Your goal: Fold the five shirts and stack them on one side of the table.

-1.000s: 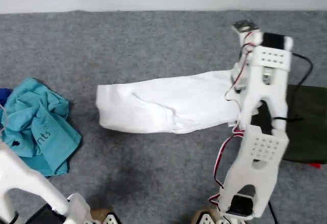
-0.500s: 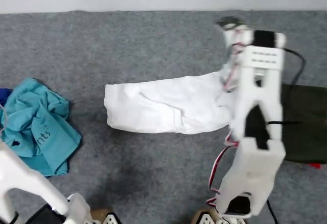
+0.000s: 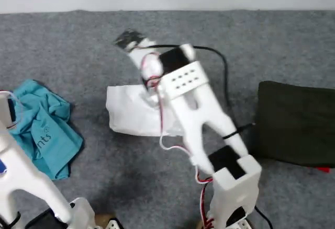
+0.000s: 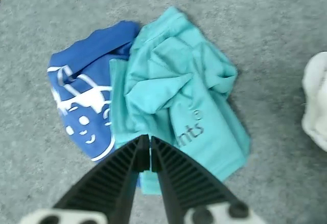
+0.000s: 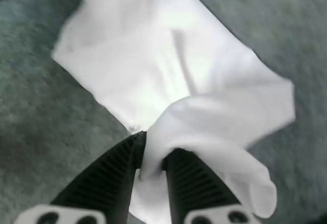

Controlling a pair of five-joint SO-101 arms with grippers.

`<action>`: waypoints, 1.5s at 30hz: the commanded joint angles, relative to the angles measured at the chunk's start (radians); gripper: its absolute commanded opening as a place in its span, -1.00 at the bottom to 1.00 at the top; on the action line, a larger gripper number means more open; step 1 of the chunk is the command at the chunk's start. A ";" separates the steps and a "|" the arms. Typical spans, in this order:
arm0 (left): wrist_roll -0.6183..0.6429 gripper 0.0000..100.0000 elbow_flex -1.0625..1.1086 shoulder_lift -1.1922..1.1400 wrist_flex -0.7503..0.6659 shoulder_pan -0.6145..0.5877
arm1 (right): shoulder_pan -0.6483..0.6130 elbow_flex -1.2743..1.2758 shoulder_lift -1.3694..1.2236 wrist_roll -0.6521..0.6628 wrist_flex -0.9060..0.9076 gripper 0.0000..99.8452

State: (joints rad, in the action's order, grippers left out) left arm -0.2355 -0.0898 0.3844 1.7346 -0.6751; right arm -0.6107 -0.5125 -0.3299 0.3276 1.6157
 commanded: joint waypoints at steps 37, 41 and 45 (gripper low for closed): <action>0.021 -0.97 0.062 0.037 0.017 0.037 | -0.059 -0.256 -0.183 0.000 -0.127 -0.68; 0.021 -0.97 0.062 0.037 0.017 0.038 | 0.016 -0.236 -0.206 0.080 -0.110 -0.96; 0.021 -0.97 0.062 0.037 0.017 0.038 | 0.008 -0.232 -0.292 0.141 -0.107 -0.98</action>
State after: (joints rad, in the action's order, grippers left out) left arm -0.2202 -0.0253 0.3859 1.7346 -0.6444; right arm -0.5999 -0.7104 -0.5984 0.4273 1.5067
